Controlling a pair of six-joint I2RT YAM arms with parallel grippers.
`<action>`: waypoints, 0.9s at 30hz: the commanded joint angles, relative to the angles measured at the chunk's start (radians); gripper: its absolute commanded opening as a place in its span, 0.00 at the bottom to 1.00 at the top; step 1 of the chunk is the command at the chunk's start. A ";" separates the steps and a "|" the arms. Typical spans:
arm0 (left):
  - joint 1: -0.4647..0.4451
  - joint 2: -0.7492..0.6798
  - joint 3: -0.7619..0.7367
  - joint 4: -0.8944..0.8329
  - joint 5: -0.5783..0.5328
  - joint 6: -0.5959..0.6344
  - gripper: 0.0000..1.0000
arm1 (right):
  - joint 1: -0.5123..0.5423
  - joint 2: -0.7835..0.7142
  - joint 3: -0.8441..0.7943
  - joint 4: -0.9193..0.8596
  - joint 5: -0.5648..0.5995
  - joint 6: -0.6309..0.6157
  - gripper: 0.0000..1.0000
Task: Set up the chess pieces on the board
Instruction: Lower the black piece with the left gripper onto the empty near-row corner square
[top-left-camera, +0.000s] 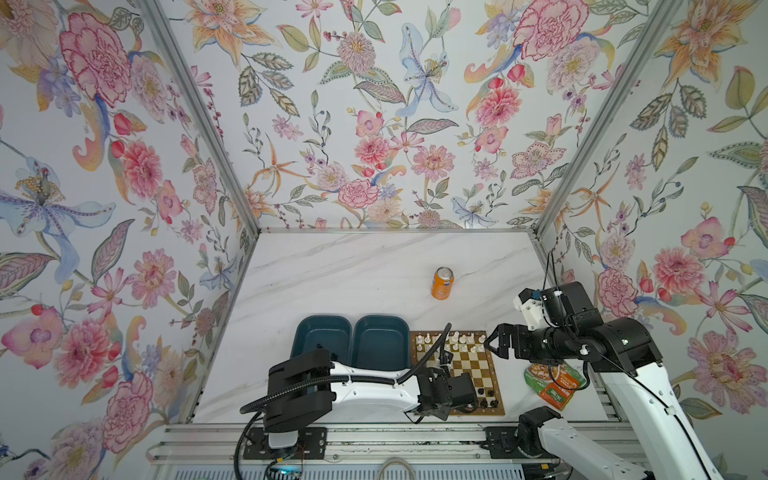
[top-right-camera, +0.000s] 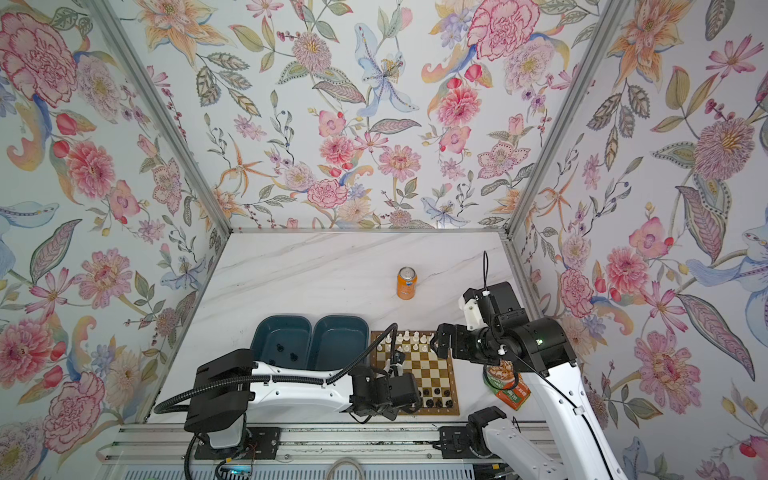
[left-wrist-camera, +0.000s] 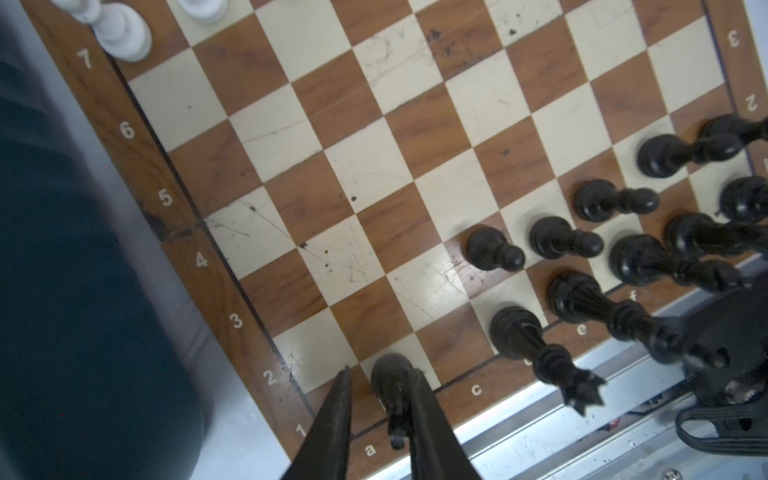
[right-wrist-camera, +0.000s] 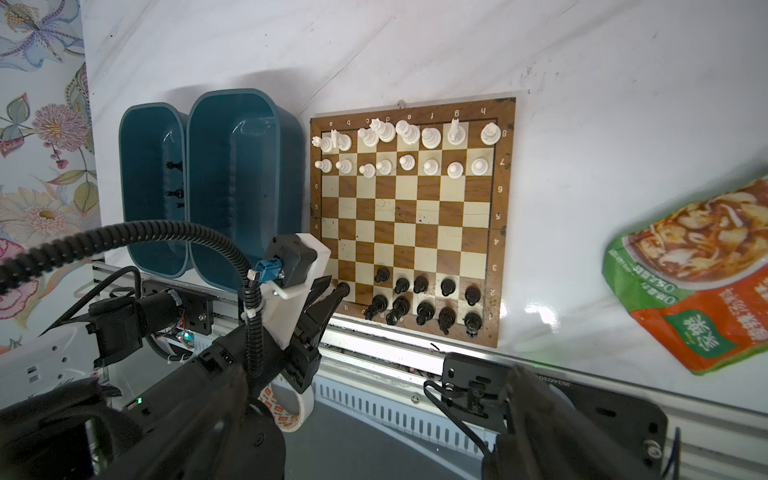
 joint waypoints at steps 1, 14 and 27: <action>0.013 0.036 0.022 -0.017 -0.003 0.025 0.28 | -0.008 -0.012 -0.011 -0.029 -0.007 0.005 0.99; 0.011 0.006 0.001 -0.003 0.002 0.004 0.29 | -0.014 -0.012 -0.011 -0.030 -0.009 -0.003 0.99; 0.007 0.003 0.016 -0.012 0.005 0.012 0.27 | -0.019 -0.028 -0.018 -0.033 -0.011 -0.002 0.99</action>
